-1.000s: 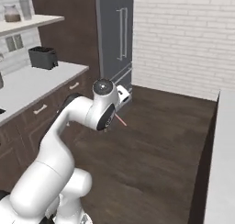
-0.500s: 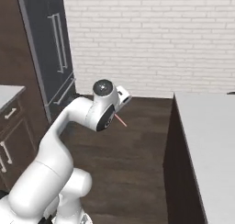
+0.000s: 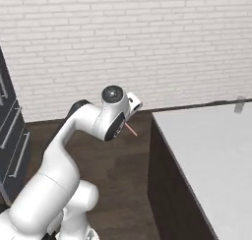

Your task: Take a straw from the drawer in front and place it inside the glass cup on the dining counter.

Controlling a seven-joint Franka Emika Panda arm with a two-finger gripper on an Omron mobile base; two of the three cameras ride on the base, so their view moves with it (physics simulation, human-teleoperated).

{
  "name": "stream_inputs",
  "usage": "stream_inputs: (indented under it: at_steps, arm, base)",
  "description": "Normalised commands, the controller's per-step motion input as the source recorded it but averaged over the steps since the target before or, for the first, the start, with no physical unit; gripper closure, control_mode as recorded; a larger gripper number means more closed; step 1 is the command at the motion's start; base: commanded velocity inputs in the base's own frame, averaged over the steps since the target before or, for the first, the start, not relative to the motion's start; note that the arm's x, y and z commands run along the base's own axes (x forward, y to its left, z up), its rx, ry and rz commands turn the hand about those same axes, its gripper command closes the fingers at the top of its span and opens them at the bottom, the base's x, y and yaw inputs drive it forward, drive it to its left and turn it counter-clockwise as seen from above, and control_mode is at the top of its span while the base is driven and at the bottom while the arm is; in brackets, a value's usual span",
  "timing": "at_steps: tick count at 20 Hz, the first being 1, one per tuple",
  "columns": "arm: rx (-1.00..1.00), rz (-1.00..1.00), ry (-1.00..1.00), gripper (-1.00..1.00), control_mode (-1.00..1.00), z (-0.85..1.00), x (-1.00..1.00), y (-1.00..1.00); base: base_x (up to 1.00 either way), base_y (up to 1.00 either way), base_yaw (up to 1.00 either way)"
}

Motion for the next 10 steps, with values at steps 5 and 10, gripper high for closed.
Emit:
stream_inputs:
  at_steps: [5,10]
  arm:
    - [0.00,0.00,0.00,1.00,1.00,0.00,0.00,0.00]
    - [0.00,0.00,0.00,1.00,1.00,0.00,0.00,0.00]
  base:
    - [1.00,0.37,-0.45]
    - [0.99,0.52,-0.45]
